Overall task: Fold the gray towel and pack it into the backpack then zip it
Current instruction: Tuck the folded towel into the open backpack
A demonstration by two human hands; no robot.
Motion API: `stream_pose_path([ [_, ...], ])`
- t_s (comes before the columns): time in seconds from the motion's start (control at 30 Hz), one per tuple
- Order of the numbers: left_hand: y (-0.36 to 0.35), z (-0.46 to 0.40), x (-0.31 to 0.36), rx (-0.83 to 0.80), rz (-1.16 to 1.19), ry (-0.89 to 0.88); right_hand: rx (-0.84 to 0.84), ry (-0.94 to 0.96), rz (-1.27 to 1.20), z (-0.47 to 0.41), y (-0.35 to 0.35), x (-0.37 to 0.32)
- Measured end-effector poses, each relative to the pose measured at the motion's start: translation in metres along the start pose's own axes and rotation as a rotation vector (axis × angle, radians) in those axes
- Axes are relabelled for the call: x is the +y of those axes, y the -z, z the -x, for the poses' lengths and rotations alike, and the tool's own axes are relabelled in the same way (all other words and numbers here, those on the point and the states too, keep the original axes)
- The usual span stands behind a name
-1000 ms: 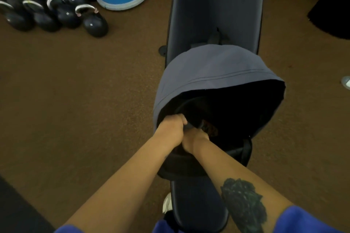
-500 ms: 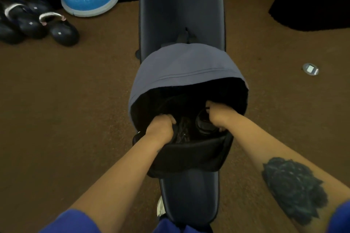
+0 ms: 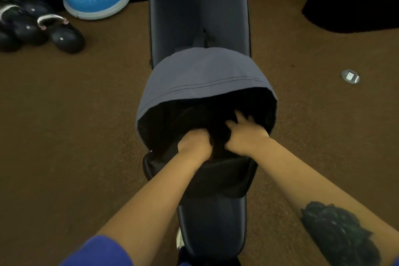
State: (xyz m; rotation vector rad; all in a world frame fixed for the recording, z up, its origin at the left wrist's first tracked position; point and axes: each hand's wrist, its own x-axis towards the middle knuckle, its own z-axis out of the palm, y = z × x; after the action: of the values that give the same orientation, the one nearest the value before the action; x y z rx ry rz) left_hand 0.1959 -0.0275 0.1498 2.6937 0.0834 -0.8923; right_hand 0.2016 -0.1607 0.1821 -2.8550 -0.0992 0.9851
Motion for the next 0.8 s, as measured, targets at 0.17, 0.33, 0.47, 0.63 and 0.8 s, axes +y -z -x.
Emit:
stream_pose_path([
  [0.17, 0.000, -0.033, -0.008, -0.179, -0.042, 0.084, 0.019, 0.037, 0.158, 0.004, -0.003, -0.001],
  [0.33, -0.011, -0.055, -0.003, -0.295, 0.160, 0.202, 0.053, 0.036, 0.100, 0.001, -0.007, 0.001],
  [0.47, -0.032, -0.068, 0.000, -0.274, 0.243, 0.239, 0.080, 0.041, 0.085, -0.004, -0.010, 0.002],
  [0.63, -0.041, -0.075, -0.006, -0.178, 0.214, 0.247, 0.100, 0.039, 0.064, -0.005, -0.014, 0.003],
  [0.8, -0.036, -0.071, -0.007, -0.174, 0.194, 0.208, 0.088, 0.032, 0.100, -0.003, -0.011, 0.000],
])
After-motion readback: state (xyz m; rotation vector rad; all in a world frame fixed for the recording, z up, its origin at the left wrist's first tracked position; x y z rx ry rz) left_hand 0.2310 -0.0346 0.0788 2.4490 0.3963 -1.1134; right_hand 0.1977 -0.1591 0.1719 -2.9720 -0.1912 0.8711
